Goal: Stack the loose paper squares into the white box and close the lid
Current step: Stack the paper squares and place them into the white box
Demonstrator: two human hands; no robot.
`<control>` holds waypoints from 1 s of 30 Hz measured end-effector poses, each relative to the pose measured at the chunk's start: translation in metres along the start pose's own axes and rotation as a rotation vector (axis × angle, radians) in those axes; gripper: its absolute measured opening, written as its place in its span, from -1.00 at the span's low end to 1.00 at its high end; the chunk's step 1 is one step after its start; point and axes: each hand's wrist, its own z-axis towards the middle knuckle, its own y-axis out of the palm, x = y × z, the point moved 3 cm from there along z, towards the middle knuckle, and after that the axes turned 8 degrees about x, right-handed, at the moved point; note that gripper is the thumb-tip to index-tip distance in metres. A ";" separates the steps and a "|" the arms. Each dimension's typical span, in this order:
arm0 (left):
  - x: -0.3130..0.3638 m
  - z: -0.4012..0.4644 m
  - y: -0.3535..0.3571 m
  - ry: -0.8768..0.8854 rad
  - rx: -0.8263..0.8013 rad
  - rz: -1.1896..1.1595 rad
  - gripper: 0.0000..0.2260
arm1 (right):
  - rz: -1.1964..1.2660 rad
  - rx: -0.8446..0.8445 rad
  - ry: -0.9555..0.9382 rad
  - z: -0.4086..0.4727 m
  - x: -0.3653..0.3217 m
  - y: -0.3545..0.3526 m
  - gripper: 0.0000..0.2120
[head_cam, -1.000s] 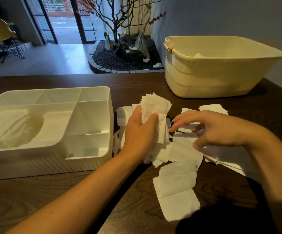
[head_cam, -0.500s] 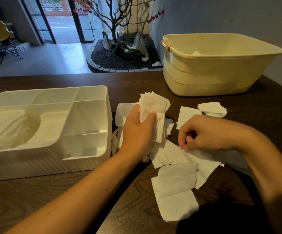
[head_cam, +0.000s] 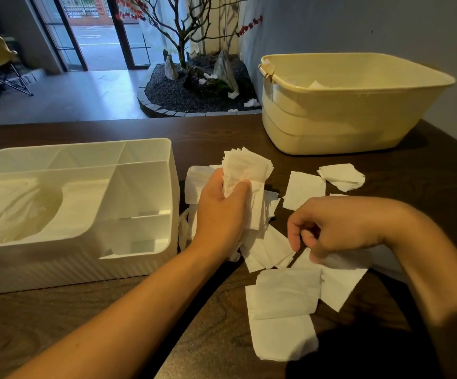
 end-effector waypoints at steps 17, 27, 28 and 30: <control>0.000 0.000 0.001 0.011 -0.035 0.020 -0.81 | 0.040 0.147 0.046 0.000 0.005 -0.009 -0.62; -0.001 -0.001 0.001 0.022 -0.019 0.000 -0.80 | 0.112 0.449 0.066 -0.003 0.003 -0.020 -0.59; -0.001 0.000 0.000 0.021 -0.008 -0.006 -0.80 | 0.168 0.563 0.050 -0.003 0.003 -0.023 -0.60; -0.001 0.000 0.001 0.017 0.006 -0.018 -0.81 | 0.262 0.695 0.012 -0.002 0.001 -0.025 -0.66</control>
